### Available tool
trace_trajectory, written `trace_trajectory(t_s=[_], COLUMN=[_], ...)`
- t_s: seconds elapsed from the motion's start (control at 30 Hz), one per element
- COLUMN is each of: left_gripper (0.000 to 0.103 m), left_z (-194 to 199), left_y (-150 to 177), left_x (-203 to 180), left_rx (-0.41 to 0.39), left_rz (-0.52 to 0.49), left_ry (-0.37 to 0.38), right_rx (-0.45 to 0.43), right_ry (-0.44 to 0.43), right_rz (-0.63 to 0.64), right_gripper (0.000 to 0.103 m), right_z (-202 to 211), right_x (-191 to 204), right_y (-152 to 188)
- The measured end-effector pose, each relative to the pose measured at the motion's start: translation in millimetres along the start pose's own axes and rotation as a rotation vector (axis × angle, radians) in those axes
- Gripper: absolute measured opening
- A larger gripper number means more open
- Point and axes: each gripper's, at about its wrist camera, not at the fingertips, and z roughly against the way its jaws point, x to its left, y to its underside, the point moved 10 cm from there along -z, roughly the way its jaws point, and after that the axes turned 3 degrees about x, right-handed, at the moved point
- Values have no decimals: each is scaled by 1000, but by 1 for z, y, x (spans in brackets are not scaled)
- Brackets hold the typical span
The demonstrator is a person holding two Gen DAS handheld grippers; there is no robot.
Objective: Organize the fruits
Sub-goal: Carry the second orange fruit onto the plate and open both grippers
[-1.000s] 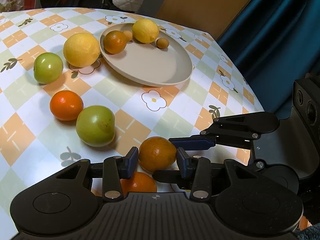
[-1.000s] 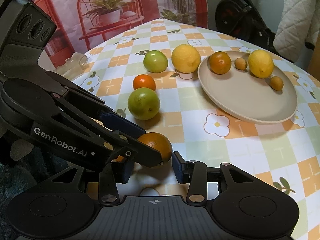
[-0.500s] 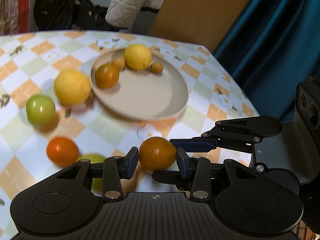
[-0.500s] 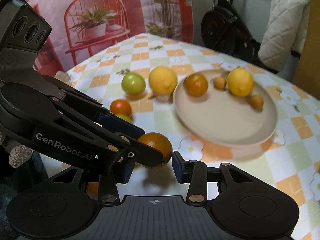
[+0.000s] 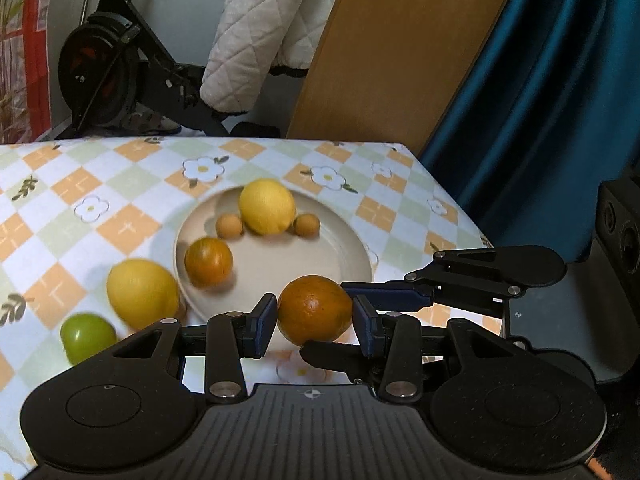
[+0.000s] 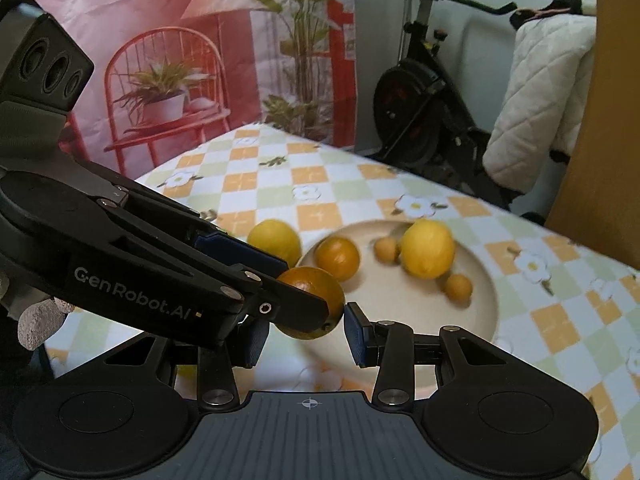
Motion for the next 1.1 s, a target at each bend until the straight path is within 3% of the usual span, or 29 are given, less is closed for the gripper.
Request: trace_trajectory(t_s=[0.37, 1.1], left_gripper=[44, 44], left_z=[-43, -91], left_y=[-24, -42], left_x=[16, 47], left_rx=[17, 68], left_rz=[17, 31], left_ry=[-8, -79], right_rx=[0, 21], right_ry=[54, 46], right_rz=[-36, -107], right_gripper=[38, 39], right_z=[-35, -93], right_x=[-36, -72], right_y=[-12, -16])
